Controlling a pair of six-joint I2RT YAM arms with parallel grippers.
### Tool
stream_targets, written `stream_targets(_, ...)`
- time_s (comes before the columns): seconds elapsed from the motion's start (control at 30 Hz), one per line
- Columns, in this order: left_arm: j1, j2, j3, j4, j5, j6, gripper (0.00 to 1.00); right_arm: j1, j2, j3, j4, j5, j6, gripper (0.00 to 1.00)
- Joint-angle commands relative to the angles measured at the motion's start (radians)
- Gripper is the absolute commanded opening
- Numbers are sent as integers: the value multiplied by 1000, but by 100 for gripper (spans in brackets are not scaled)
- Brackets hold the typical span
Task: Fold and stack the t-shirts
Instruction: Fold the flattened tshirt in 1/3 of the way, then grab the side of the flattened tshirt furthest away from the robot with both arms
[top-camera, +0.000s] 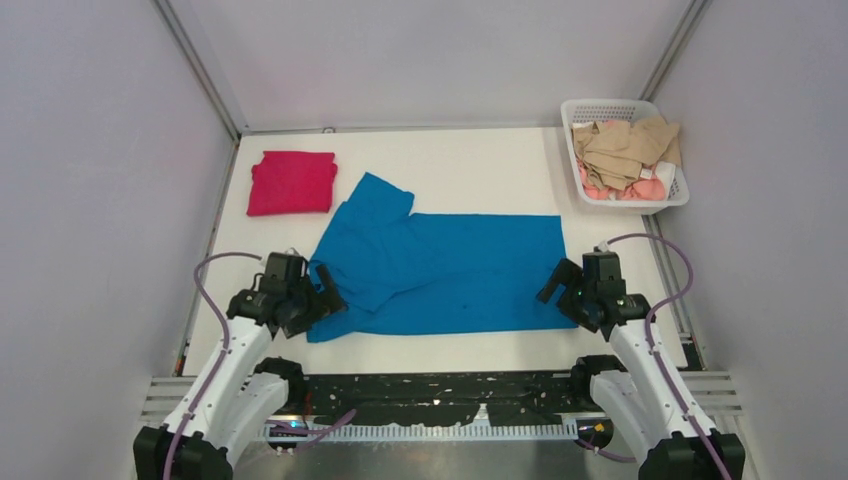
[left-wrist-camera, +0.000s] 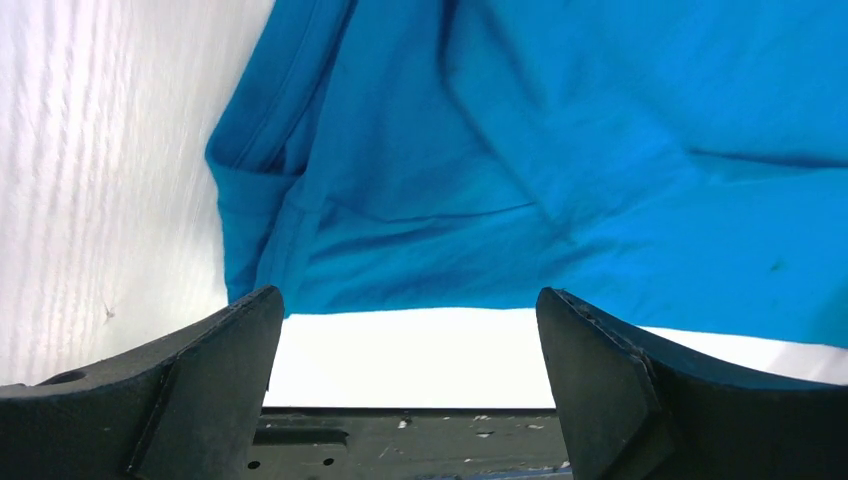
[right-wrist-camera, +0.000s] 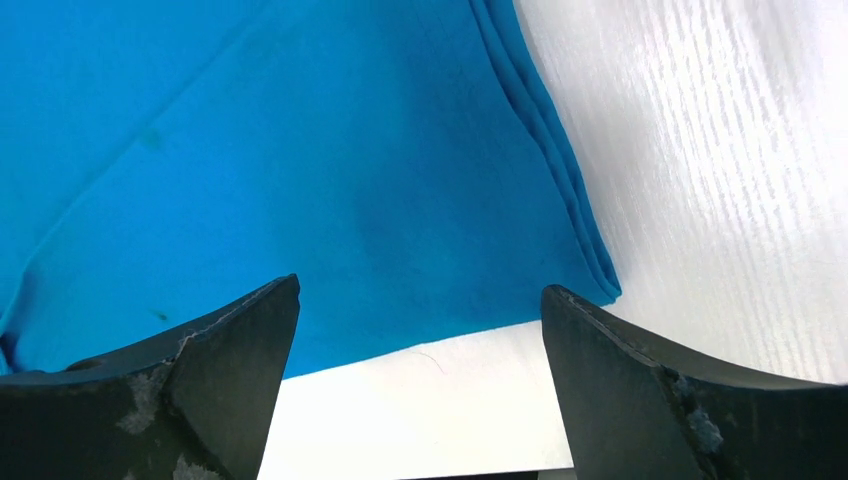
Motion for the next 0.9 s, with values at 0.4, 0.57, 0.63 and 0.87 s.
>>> stream_targets(0.4, -55, 499, 453, 181, 28, 70, 100, 290, 480, 344, 297, 176, -63, 95)
stream_targets(0.57, -79, 576, 440, 325, 71, 58, 100, 352, 551, 321, 391, 162, -36, 95)
stream_targets(0.63, -80, 643, 539, 314, 56, 81, 100, 353, 608, 370, 396, 192, -50, 95)
stream_targets(0.87, -80, 1005, 1072, 135, -91, 213, 100, 298, 801, 610, 362, 342, -68, 95)
